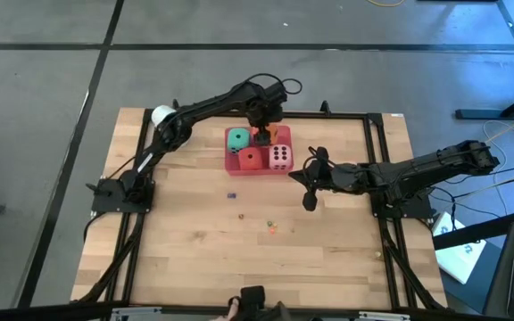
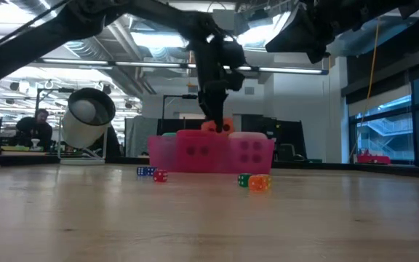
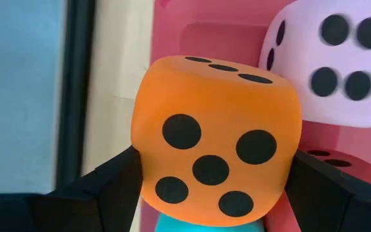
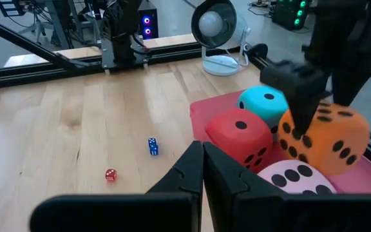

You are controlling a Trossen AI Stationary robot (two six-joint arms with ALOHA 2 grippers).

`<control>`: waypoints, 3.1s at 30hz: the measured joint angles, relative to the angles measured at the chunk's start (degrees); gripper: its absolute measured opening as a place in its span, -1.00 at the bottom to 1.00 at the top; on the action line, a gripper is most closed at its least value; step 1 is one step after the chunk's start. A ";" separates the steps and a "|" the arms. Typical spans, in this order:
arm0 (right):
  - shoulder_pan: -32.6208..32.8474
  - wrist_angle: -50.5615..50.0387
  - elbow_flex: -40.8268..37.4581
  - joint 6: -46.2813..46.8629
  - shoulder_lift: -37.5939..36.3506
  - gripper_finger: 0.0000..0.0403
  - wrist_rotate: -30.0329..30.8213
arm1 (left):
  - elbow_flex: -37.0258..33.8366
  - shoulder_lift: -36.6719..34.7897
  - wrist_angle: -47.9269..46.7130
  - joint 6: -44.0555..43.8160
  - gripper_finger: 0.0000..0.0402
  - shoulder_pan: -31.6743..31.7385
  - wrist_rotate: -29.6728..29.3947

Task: Pick & Place Dice
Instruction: Put the big orange dice into the pink bin, then put the left small blue dice into the pink bin

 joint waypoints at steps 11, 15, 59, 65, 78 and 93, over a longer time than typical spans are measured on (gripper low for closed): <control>0.00 0.20 0.01 0.21 0.00 -0.95 -0.38 | 0.00 3.81 -3.15 -4.51 0.52 -0.80 0.75; 0.10 0.20 0.01 0.80 0.00 -0.95 -1.71 | 0.00 3.84 -2.83 -6.46 0.58 -1.00 0.82; 0.11 -0.72 0.00 1.33 0.00 -0.95 -1.25 | 2.54 -4.28 -7.04 -1.99 0.99 -1.83 -6.98; 0.11 0.52 0.00 0.07 0.00 -0.95 -1.03 | 2.54 -9.07 -6.08 -8.74 0.99 -2.18 -5.05; 0.01 8.45 0.00 -7.61 0.00 -0.95 -1.04 | 1.62 -19.96 -5.72 -10.00 0.99 -7.01 0.85; -3.15 10.54 0.01 -8.79 0.00 -0.95 -1.06 | -32.63 -44.31 18.78 -10.72 0.99 -11.50 0.99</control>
